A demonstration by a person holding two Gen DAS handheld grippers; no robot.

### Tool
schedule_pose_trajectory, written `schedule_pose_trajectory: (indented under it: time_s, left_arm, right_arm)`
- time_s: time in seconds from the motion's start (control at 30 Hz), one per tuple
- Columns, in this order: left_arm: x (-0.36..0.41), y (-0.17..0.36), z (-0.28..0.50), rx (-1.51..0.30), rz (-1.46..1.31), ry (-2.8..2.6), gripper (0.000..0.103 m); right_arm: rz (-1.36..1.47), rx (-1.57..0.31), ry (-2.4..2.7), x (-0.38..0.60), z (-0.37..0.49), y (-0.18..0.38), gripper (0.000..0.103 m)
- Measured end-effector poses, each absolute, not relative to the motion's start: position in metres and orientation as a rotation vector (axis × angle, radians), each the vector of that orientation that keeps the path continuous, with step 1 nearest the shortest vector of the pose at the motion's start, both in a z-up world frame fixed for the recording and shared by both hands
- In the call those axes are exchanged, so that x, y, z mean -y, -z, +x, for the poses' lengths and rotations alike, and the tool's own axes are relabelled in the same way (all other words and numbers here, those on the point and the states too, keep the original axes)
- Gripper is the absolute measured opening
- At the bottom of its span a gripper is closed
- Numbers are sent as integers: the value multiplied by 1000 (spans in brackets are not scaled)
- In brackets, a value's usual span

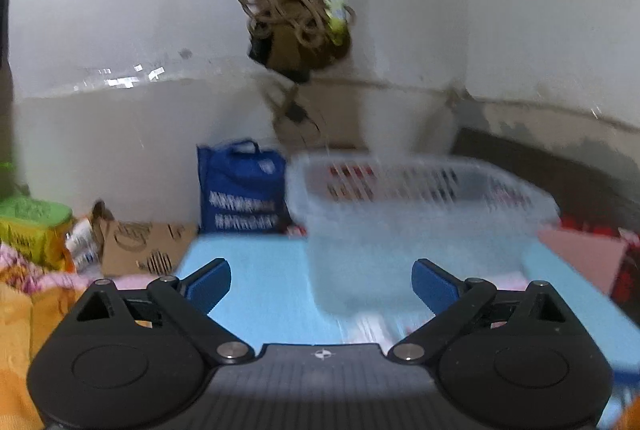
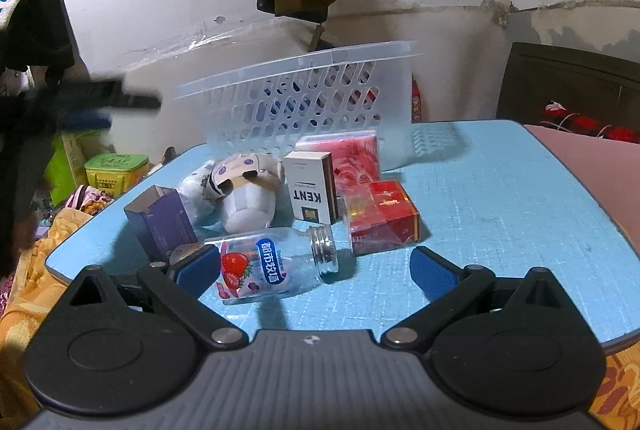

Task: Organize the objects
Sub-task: 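Grasp the clear strawberry-label bottle with the right gripper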

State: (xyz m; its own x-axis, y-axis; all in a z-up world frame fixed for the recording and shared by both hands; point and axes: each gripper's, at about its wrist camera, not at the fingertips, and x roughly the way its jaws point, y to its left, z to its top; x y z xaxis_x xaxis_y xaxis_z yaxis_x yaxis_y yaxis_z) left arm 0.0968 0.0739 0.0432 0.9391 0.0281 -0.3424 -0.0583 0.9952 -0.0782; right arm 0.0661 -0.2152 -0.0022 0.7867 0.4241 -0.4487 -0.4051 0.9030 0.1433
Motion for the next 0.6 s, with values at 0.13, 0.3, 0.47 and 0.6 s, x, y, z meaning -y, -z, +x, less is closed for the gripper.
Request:
schedule_pose_trajectory:
  time_s: [0.13,0.3,0.47,0.6]
  left_arm:
    - [-77,-62,152,-382,-40,-68,94]
    - [-80,-64,206,-474,-8,-115,86]
    - [-81,-57,226,-524,-12,-114,73]
    - [-76,-52,235,-538,34,-126,58]
  right_arm:
    - [39,-504,-451,211,66,4,103]
    - [26,-505,-463,204,66,5,103]
    - [20,-490,-463,198,67,8,103]
    - [10,-476,-475,194,68,12,103]
